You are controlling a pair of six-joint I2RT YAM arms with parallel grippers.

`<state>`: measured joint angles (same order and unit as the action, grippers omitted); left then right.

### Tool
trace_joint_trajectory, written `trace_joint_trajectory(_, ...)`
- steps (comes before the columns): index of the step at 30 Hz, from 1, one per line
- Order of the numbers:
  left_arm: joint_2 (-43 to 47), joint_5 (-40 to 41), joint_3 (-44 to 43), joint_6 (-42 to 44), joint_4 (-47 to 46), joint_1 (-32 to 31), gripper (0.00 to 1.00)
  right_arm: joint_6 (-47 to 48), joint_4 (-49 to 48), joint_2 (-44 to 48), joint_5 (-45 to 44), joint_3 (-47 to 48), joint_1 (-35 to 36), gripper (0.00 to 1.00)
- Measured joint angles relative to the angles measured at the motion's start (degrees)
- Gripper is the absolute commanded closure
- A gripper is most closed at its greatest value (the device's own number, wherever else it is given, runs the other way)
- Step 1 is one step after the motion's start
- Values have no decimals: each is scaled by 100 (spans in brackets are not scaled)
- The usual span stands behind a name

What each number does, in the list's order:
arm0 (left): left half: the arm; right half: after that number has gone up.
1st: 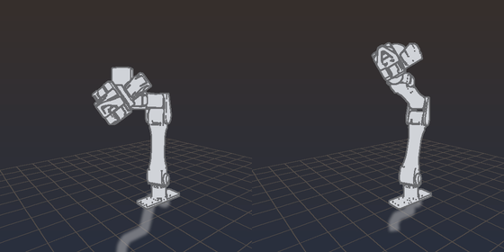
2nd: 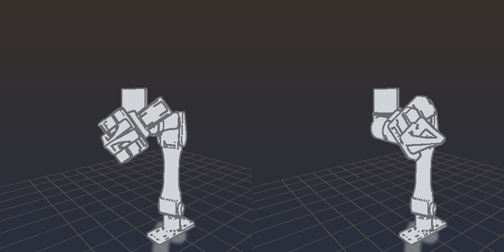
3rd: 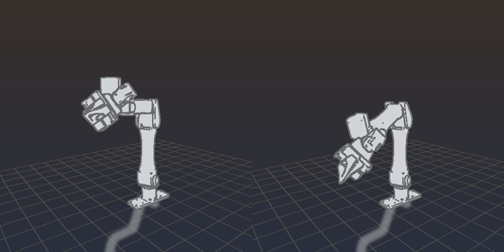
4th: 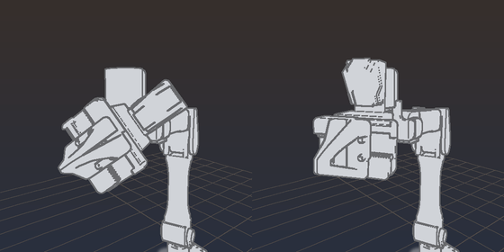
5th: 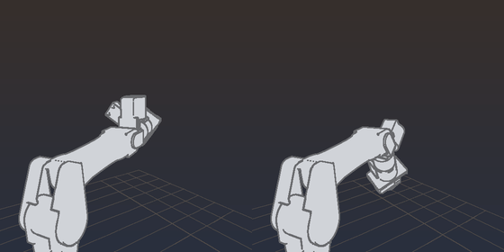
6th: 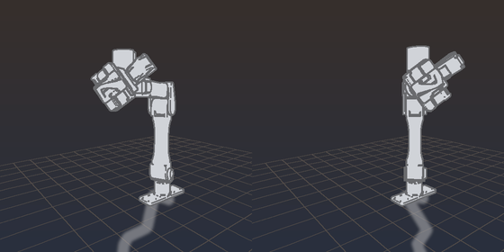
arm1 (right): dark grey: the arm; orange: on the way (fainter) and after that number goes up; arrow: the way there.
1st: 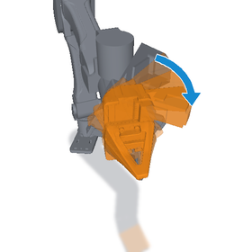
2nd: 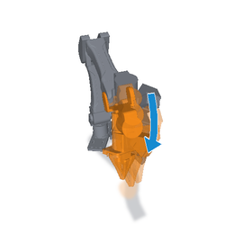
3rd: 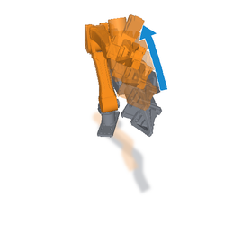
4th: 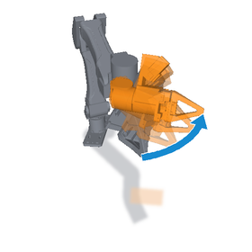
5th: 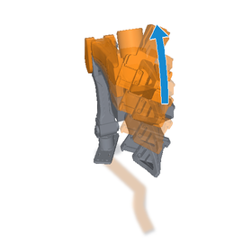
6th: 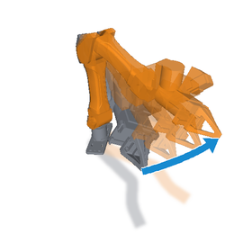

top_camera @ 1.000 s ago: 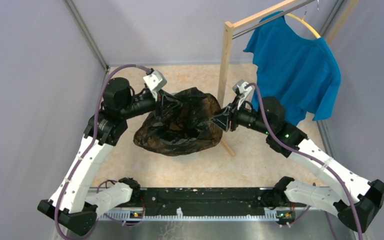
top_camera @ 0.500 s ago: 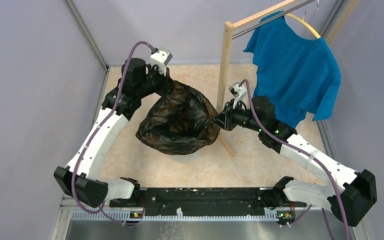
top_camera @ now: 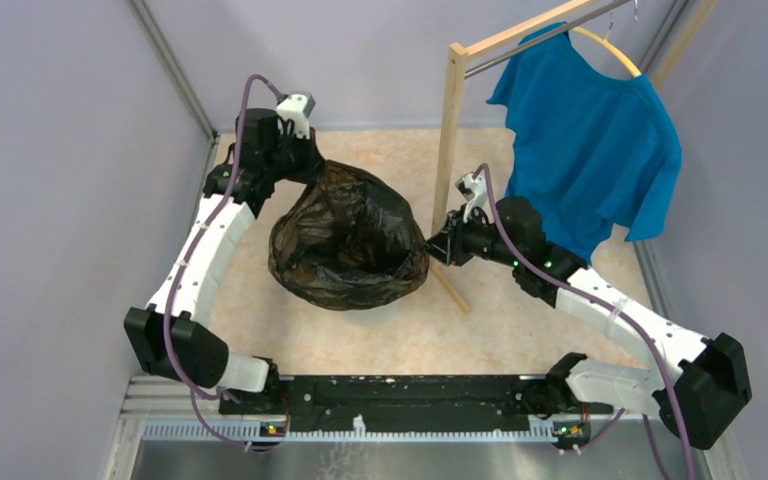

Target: Put the trash bags into the trash bin

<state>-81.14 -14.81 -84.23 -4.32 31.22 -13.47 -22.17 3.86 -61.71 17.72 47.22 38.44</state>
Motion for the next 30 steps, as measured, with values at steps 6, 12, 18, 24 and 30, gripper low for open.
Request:
trace_joint_trajectory(6, -26, -201, 66, -221, -186, 144, 100, -131, -103, -138, 15, 2, 0, 100)
trace_joint_trajectory(12, -205, -354, 542, -396, -402, 162, 100, -404, -514, -367, 2, -35, 0, 100)
trace_joint_trajectory(18, -264, -468, 955, -625, -551, 302, 100, -601, -859, -459, -4, -442, 0, 100)
trace_joint_trajectory(24, -293, -728, 1486, -841, -483, 446, 99, -643, -872, -509, -17, -452, 50, 100)
trace_joint_trajectory(30, -212, -772, 1674, -933, -393, 551, 77, -588, -855, -503, -157, -435, 129, 100)
